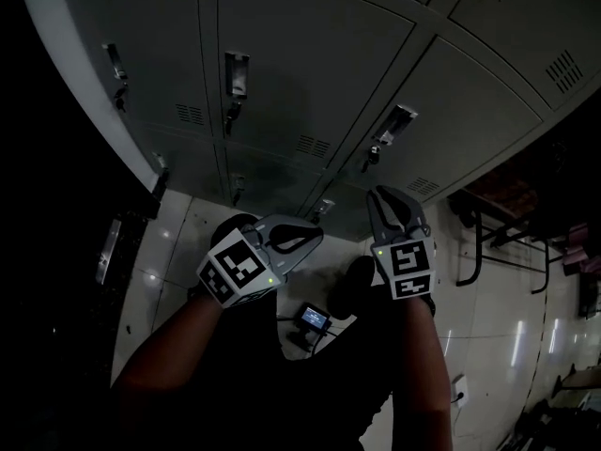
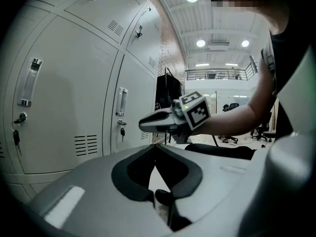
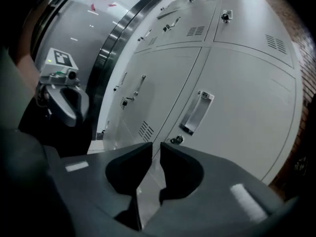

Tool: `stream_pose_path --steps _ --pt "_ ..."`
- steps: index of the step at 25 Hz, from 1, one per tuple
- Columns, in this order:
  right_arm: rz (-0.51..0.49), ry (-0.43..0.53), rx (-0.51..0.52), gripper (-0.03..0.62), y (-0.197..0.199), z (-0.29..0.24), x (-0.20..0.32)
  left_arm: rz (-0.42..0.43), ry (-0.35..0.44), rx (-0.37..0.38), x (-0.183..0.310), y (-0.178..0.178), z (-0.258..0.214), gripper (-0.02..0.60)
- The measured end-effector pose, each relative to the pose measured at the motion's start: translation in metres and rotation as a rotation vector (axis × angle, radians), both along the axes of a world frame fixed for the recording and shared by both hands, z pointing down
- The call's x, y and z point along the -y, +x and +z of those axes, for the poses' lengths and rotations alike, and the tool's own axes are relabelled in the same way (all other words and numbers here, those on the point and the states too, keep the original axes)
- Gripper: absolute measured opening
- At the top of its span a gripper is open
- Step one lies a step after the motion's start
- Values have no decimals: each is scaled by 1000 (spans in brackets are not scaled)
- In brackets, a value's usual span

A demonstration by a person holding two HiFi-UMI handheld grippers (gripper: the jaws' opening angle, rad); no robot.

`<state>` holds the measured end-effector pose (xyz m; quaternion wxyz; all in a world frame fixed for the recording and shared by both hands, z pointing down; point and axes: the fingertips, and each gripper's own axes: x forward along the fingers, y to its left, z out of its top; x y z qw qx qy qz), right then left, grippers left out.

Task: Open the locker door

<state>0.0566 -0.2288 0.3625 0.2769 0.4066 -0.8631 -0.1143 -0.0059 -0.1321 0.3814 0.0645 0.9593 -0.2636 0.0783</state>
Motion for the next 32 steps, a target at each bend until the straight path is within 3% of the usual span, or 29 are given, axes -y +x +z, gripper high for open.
stream_pose_path --steps 3,9,11,14,23,32 --pt "34 78 -125 72 -5 -8 30 -2 5 -14 0 -2 -4 12" --pt "15 278 -630 124 -9 13 59 -3 12 -29 0 -5 -8 12" --pt "34 339 -740 118 -10 14 64 -4 13 -32 1 -5 -7 12" --pt "51 399 -875 50 -10 17 69 -6 11 -30 1 -7 -7 12" --pt "47 427 -869 31 -4 19 33 -9 7 -29 1 -11 -5 12" --pt "62 452 -832 32 41 17 -51 6 -1 -5 0 -6 -1 12"
